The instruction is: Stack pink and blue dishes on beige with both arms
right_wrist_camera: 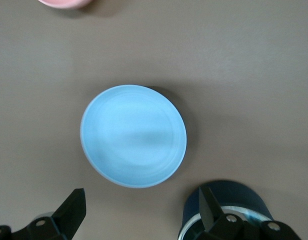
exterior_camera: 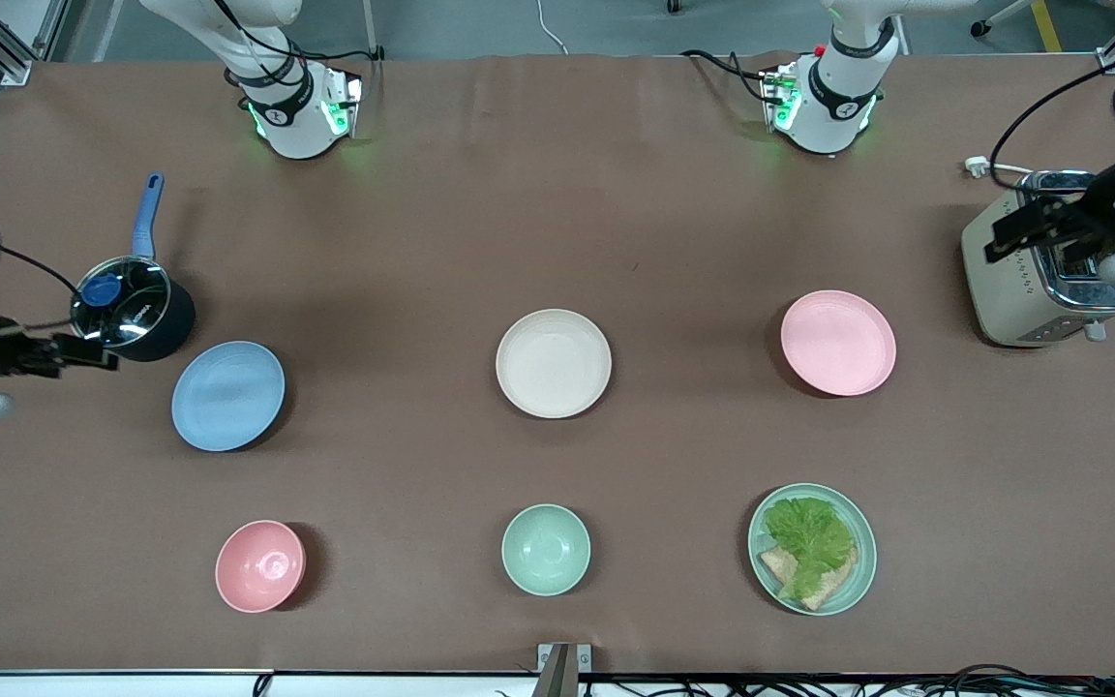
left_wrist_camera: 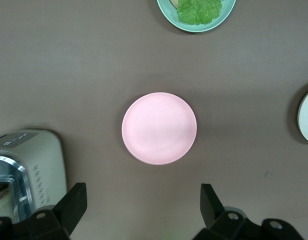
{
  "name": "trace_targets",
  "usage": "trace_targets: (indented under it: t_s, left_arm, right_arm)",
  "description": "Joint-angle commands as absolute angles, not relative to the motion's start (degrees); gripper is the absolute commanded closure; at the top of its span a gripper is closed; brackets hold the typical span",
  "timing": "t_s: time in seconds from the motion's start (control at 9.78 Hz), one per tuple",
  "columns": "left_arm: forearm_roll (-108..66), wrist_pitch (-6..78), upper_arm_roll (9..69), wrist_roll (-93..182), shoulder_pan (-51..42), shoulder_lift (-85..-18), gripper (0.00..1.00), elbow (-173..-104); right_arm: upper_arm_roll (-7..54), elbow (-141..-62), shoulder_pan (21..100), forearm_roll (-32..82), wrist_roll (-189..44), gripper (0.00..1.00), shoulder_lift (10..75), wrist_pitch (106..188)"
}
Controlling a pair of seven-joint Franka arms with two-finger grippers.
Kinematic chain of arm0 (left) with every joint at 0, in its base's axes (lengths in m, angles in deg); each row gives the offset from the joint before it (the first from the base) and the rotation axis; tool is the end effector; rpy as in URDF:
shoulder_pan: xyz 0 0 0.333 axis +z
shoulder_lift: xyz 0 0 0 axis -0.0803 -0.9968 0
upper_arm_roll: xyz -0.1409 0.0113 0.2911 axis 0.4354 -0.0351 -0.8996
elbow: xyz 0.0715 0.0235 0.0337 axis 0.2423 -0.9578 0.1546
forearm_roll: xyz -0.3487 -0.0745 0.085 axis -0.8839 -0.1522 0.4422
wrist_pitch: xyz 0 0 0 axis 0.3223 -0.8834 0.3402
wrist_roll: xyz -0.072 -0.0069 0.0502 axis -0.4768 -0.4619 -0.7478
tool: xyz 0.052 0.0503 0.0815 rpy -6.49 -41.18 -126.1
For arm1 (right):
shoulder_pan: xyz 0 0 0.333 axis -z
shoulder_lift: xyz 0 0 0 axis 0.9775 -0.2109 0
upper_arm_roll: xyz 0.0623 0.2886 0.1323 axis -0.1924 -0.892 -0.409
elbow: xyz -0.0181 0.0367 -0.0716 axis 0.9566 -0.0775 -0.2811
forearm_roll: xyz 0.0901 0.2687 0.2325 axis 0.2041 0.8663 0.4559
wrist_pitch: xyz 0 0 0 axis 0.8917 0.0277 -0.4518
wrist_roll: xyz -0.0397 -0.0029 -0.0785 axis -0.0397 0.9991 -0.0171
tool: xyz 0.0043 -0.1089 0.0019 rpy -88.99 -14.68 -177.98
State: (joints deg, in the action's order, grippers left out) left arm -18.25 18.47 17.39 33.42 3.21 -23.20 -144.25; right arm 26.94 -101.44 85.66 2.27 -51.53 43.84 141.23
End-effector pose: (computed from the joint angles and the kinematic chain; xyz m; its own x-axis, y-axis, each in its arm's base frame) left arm 0.5153 0.0084 0.5495 0.9982 -0.0327 -0.0509 -0.0271 -0.9939 0.1074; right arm 0.5959 -0.1515 0.3727 0.9921 0.0764 -0.0997 0.0523 -0.9730 -0.2250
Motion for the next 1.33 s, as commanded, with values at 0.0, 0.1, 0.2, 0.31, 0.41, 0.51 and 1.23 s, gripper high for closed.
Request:
trace_targets:
  t_s: [0.0, 0.1, 0.2, 0.31, 0.41, 0.51, 1.23]
  left_arm:
    - [-22.5, 28.8, 14.4, 27.1, 3.1, -24.6, 0.00, -155.5]
    - [-22.9, 32.0, 14.1, 25.5, 3.1, -26.3, 0.00, -157.8]
    - [-23.3, 36.9, 14.0, 25.3, 3.2, -28.5, 0.00, -160.0]
    - [-23.8, 40.9, 14.0, 25.3, 3.1, -32.1, 0.00, -161.3]
    - [-24.7, 44.3, 14.0, 25.3, 3.1, -35.4, 0.00, -161.6]
    - [-24.8, 46.2, 14.0, 24.1, 3.1, -38.4, 0.00, -162.1]
    - [-29.4, 52.7, 13.4, 16.0, 4.0, -50.9, 0.24, -162.3]
  right_arm:
    - [27.8, -105.9, 86.2, 8.7, -45.5, 0.00, 38.9, 148.9]
    - [27.9, -109.4, 86.2, 11.0, -42.4, 0.03, 38.2, 154.3]
    - [27.8, -110.6, 86.2, 11.6, -40.9, 0.06, 36.6, 158.2]
    - [27.8, -110.7, 86.3, 12.3, -40.7, 0.10, 36.1, 158.7]
    - [27.9, -110.9, 86.4, 12.4, -40.3, 0.14, 34.7, 160.0]
    - [27.8, -112.0, 86.8, 12.7, -39.1, 0.22, 34.3, 161.7]
    - [28.0, -112.0, 86.8, 16.4, -40.1, 1.00, 32.5, 161.4]
